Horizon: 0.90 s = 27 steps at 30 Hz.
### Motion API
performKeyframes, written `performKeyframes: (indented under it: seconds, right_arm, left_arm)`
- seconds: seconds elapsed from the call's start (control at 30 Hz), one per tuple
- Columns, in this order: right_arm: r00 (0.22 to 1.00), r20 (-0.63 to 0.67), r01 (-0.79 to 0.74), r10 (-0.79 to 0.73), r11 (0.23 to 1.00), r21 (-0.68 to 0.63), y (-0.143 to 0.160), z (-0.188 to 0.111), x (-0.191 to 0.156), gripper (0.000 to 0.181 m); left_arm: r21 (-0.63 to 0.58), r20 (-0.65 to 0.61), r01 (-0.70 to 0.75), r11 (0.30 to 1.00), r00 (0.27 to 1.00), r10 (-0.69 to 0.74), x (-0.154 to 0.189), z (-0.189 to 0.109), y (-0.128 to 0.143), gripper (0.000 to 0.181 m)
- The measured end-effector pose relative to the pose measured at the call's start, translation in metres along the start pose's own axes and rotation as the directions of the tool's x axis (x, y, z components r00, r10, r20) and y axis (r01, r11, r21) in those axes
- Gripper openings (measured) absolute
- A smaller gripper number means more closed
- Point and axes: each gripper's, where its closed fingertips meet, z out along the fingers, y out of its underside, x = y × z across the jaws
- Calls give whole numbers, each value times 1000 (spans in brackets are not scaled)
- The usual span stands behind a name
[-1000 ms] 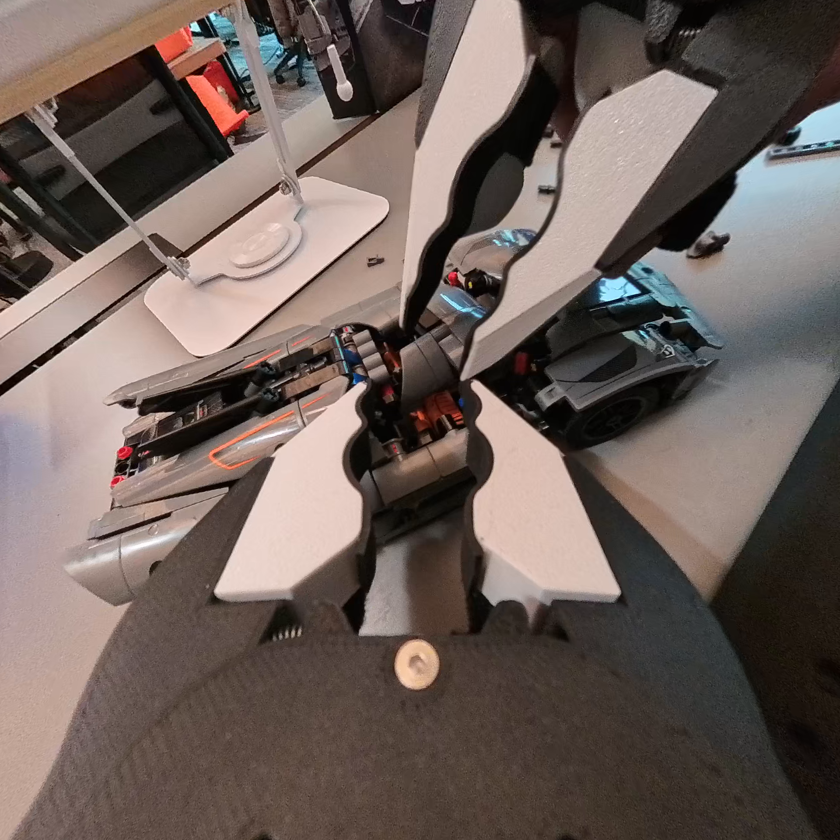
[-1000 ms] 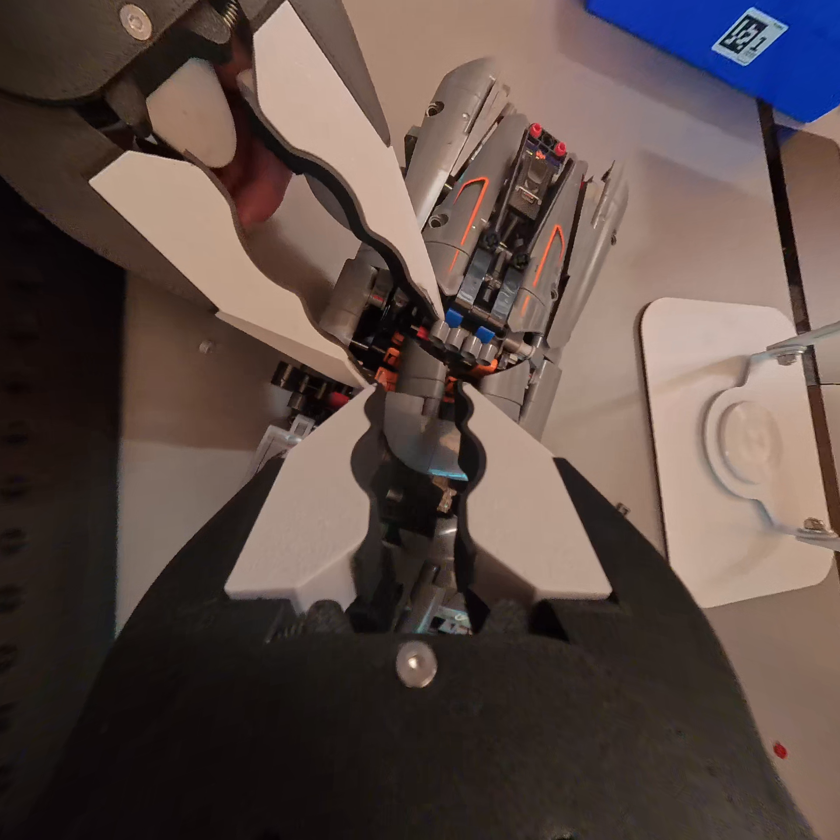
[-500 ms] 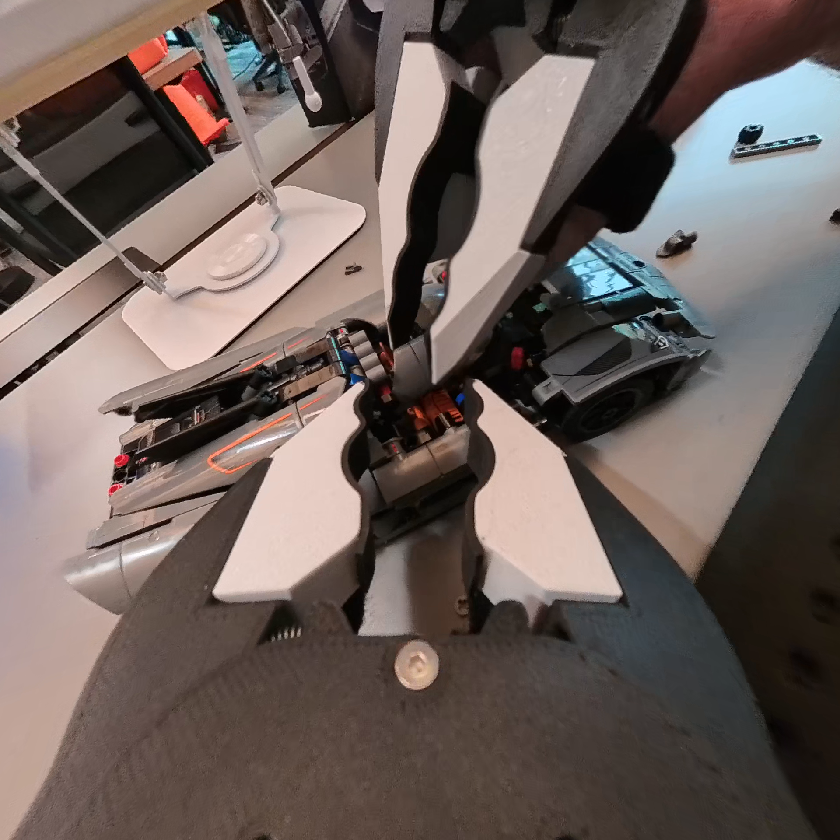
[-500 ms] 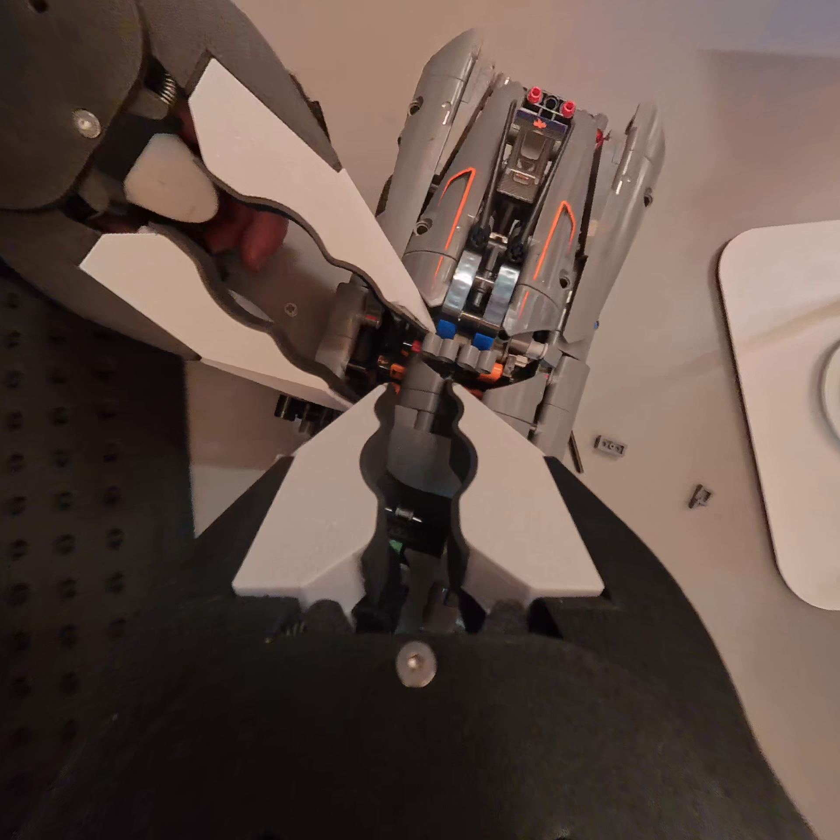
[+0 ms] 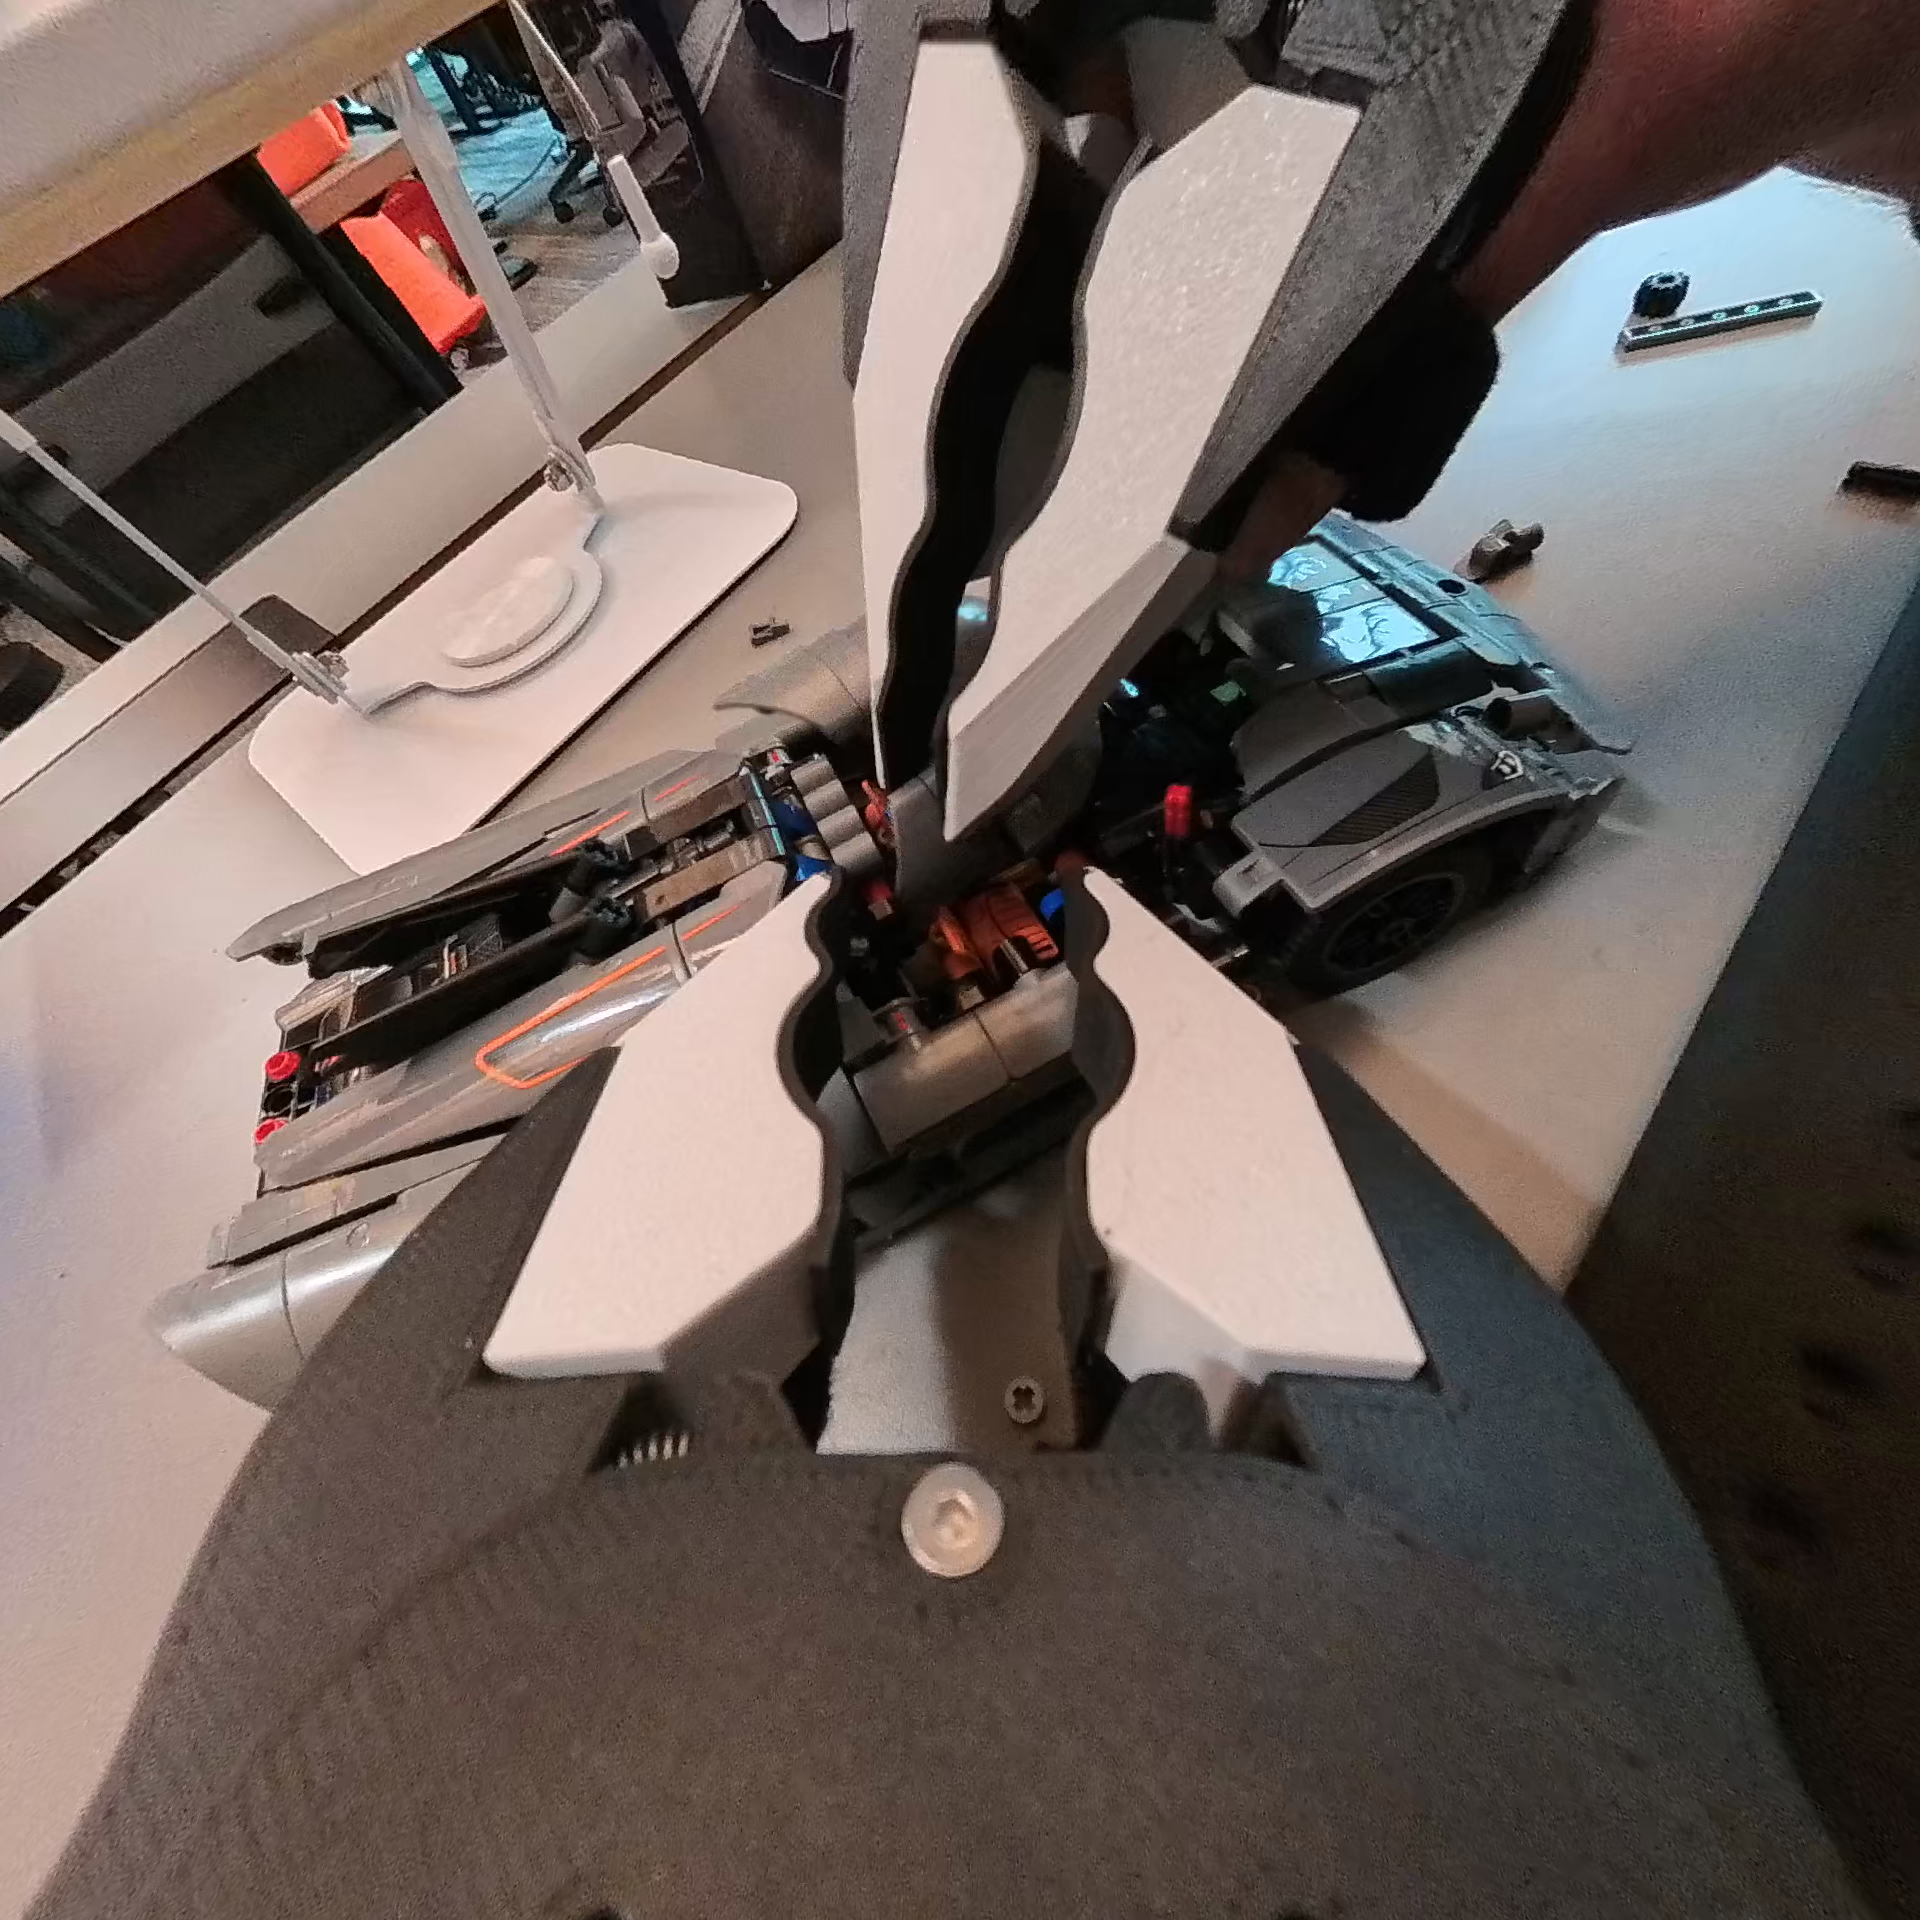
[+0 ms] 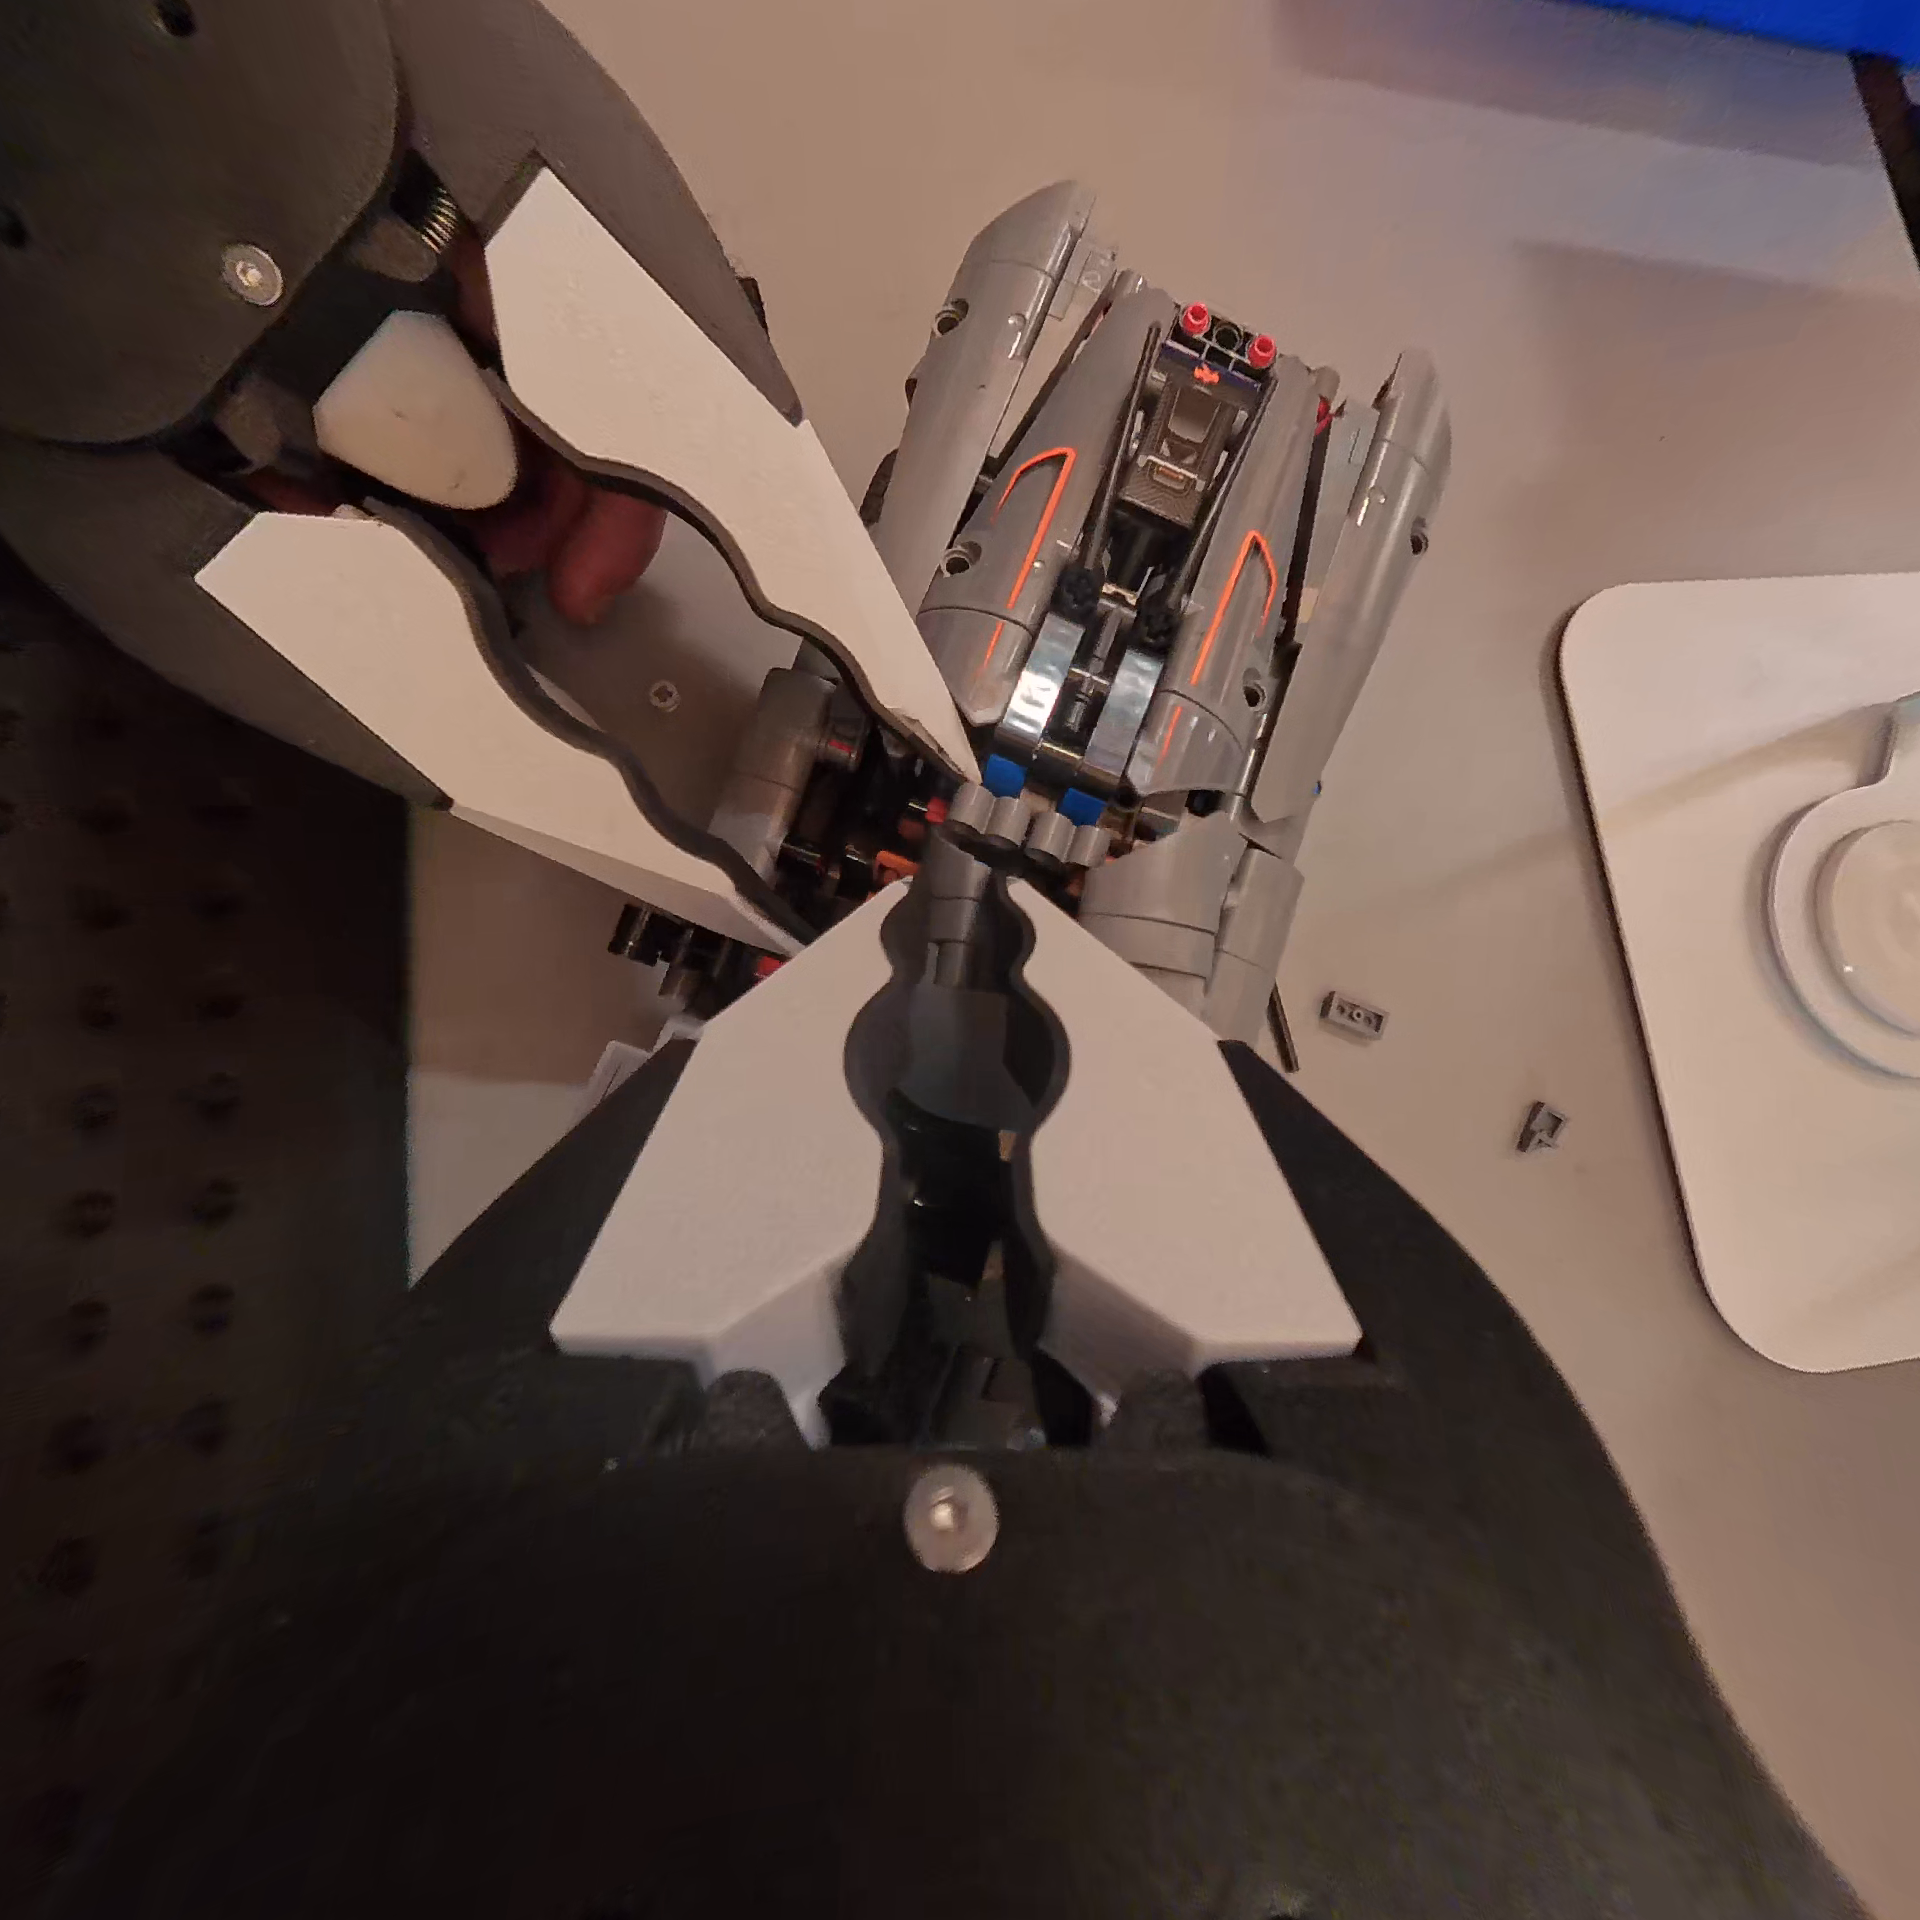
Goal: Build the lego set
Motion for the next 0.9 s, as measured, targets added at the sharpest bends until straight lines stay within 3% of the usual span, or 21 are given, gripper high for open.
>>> performKeyframes:
  seconds: [0.9]
  right_arm:
    - [980, -71, 194, -186, 970, 146, -6, -19, -2, 6]
  left_arm:
    - [-15, 38, -53, 998, 998, 53, -3, -1, 1, 36]
